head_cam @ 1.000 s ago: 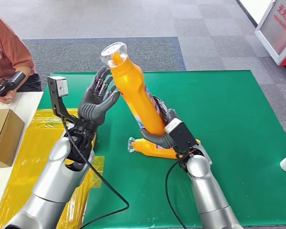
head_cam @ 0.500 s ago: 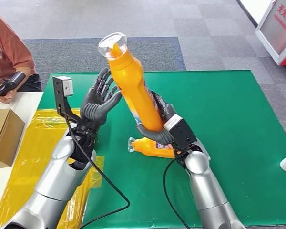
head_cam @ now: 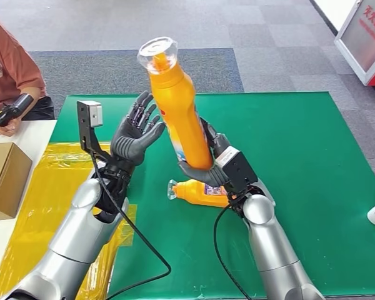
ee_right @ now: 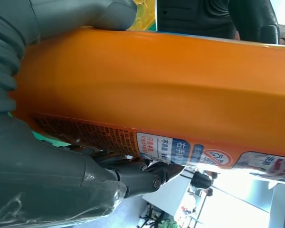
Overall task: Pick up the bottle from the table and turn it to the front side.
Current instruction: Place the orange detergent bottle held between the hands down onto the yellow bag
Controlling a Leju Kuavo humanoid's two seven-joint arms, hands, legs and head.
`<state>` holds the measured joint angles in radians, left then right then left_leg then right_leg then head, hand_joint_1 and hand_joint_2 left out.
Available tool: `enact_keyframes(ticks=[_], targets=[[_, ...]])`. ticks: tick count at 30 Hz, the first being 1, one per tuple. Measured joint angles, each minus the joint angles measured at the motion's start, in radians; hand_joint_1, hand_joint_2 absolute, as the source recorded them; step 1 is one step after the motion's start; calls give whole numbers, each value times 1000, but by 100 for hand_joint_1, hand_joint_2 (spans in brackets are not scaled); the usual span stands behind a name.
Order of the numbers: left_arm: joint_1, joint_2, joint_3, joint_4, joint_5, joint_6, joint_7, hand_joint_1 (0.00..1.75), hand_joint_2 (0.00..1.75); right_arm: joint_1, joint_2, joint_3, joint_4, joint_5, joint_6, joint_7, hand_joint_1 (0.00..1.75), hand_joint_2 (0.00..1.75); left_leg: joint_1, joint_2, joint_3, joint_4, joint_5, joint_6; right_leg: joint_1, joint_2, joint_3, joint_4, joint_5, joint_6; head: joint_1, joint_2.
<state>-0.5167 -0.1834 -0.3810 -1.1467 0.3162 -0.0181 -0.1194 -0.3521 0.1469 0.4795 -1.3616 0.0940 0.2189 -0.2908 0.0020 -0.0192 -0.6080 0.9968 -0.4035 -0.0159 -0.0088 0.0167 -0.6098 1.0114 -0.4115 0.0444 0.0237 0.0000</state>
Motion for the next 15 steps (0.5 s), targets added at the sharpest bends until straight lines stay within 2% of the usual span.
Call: enact_keyframes(ticks=[7, 15], targets=[[15, 3, -3, -43, 49, -38, 6, 0, 175, -1, -1, -6, 31, 10, -34, 4, 175, 175, 0, 0, 0, 0, 0, 0, 0, 0, 0, 0, 0, 0, 0, 0], [23, -4, -58, -89, 55, -50, 34, 0, 175, -19, 0, -11, 116, 62, -78, 4, 175, 175, 0, 0, -1, 0, 0, 0, 0, 0, -1, 0, 0, 0, 0, 0]])
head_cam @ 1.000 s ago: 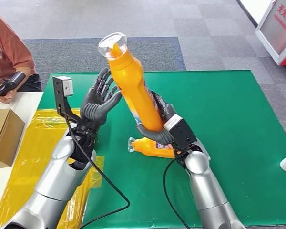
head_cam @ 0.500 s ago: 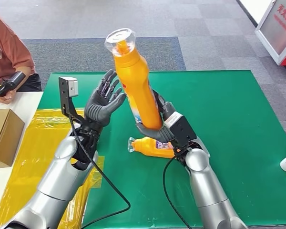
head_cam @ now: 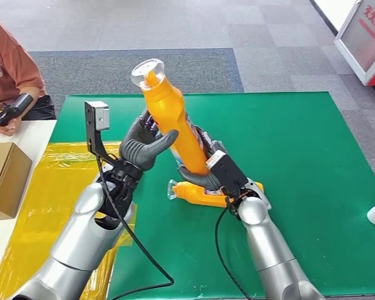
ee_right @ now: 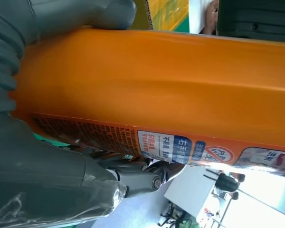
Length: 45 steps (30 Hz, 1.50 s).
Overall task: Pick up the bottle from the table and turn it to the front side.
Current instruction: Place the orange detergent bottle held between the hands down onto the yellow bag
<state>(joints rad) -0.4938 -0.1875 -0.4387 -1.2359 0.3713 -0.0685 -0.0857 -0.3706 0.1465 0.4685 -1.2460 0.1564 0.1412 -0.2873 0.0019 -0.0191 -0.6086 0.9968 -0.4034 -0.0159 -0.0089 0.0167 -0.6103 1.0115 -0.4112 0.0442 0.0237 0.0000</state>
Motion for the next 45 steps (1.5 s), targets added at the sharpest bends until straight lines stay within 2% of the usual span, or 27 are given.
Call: enact_keyframes(ticks=[12, 36, 37, 39, 40, 41, 43, 45], targets=[[0, 1, -26, -1, 16, 0, 7, 0, 175, -44, 3, -1, 100, 28, -33, -10, 175, 175, 0, 0, 0, 0, 1, 0, 0, 0, -1, 1, 0, 0, 0, 0], [-20, 15, -18, 13, 1, 42, 10, 0, 175, -11, 10, 33, 81, 119, -7, -14, 175, 175, 0, 0, -1, 0, 1, 0, 0, 0, -1, 1, 0, 0, 0, 0], [-22, 15, -17, 16, -1, 42, 10, 8, 175, -11, 10, 34, 81, 121, -8, -14, 175, 175, 0, 0, -1, 0, 1, 0, 0, 0, -1, 1, 0, 0, 0, 0], [-27, 16, -17, 23, -4, 43, 11, 74, 175, -11, 10, 35, 81, 125, -10, -15, 175, 175, 0, 0, -1, 0, 1, 0, 0, 0, -1, 1, 0, 0, 0, 0], [-29, 17, -16, 27, -6, 43, 11, 117, 175, -11, 10, 36, 80, 127, -11, -15, 175, 175, 0, 0, -1, 0, 1, 0, 0, 0, -1, 1, 0, 0, 0, 0], [-30, 17, -16, 29, -8, 43, 11, 153, 175, -10, 10, 36, 79, 130, -12, -15, 175, 175, 0, 0, -1, 0, 1, 0, 0, 0, -1, 1, 0, 0, 0, 0], [-33, 18, -16, 32, -11, 43, 11, 175, 175, -10, 10, 37, 76, 131, -13, -14, 175, 175, 0, 0, -1, 0, 1, 0, 0, 0, -1, 1, 0, 0, 0, 0], [-35, 19, -16, 34, -13, 44, 11, 175, 175, -9, 10, 37, 75, 132, -13, -14, 175, 175, 0, 0, -1, 0, 1, 0, 0, 0, -1, 1, 0, 0, 0, 0]])
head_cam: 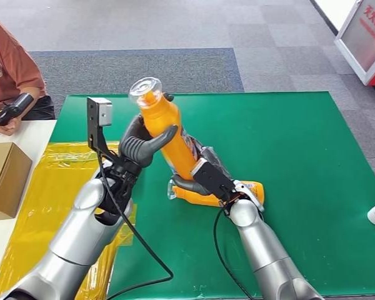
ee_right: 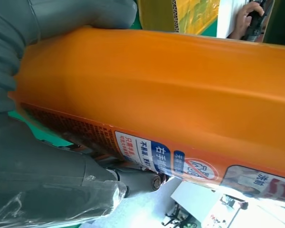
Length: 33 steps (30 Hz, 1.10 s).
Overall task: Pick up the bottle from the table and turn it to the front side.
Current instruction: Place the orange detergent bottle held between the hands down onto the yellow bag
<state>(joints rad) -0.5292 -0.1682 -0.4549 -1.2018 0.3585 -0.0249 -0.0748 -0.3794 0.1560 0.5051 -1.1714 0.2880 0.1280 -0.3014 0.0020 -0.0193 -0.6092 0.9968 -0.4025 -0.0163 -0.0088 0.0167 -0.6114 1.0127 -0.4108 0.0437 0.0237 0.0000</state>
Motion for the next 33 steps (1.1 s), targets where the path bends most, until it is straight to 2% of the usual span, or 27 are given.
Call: enact_keyframes(ticks=[16, 20, 33], targets=[[-7, 5, 6, 1, -7, 8, 6, 175, 175, 28, -1, 5, -43, 3, -2, 0, 175, 175, 0, 0, 0, 0, 0, 0, 0, 0, 0, 0, 0, 0, 0, 0], [-7, 10, 7, 1, -4, 10, 7, 175, 175, 29, -2, 6, -49, 3, -2, 0, 0, 175, 0, 0, 0, 0, 0, 0, 0, 0, 0, 0, 0, 0, 0, 0], [43, 49, 23, -57, -144, 82, -33, 175, 175, 34, -19, 7, -73, -2, -14, 0, 0, 175, 0, 0, -1, 0, 0, 0, 0, 0, -1, 0, 0, 0, 0, 0]])
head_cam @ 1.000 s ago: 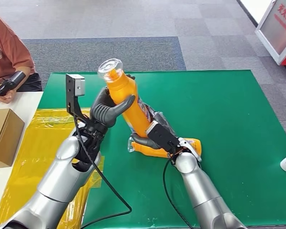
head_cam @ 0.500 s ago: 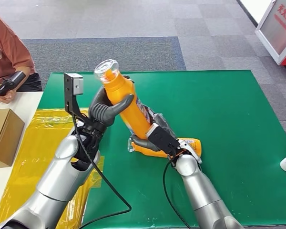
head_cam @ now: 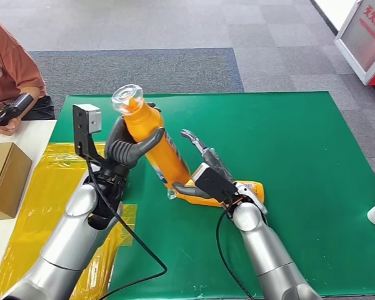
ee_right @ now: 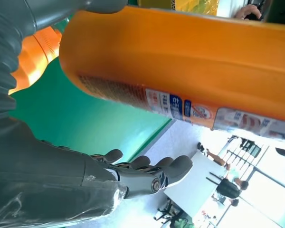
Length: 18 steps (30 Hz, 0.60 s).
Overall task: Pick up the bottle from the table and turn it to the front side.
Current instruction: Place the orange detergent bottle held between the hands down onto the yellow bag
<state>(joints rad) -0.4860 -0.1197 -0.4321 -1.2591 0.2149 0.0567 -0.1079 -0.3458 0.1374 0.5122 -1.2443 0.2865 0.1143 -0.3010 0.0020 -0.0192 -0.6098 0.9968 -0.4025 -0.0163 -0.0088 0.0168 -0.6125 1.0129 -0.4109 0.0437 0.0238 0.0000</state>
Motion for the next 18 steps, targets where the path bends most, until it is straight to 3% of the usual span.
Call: enact_keyframes(ticks=[11, 18], targets=[[11, 14, 1, -24, -6, 2, -1, 175, 175, 0, -8, -1, -1, 0, 0, 0, 0, 175, 0, 0, 0, 0, 0, 0, 0, 0, 0, 0, 0, 0, 0, 0], [34, 22, 10, -58, -94, 18, 7, 175, 175, 9, -10, -22, -4, 0, -4, 6, 0, 175, 0, 0, 0, 0, 0, 0, 0, 0, 0, 0, 0, 0, 0, 0]])
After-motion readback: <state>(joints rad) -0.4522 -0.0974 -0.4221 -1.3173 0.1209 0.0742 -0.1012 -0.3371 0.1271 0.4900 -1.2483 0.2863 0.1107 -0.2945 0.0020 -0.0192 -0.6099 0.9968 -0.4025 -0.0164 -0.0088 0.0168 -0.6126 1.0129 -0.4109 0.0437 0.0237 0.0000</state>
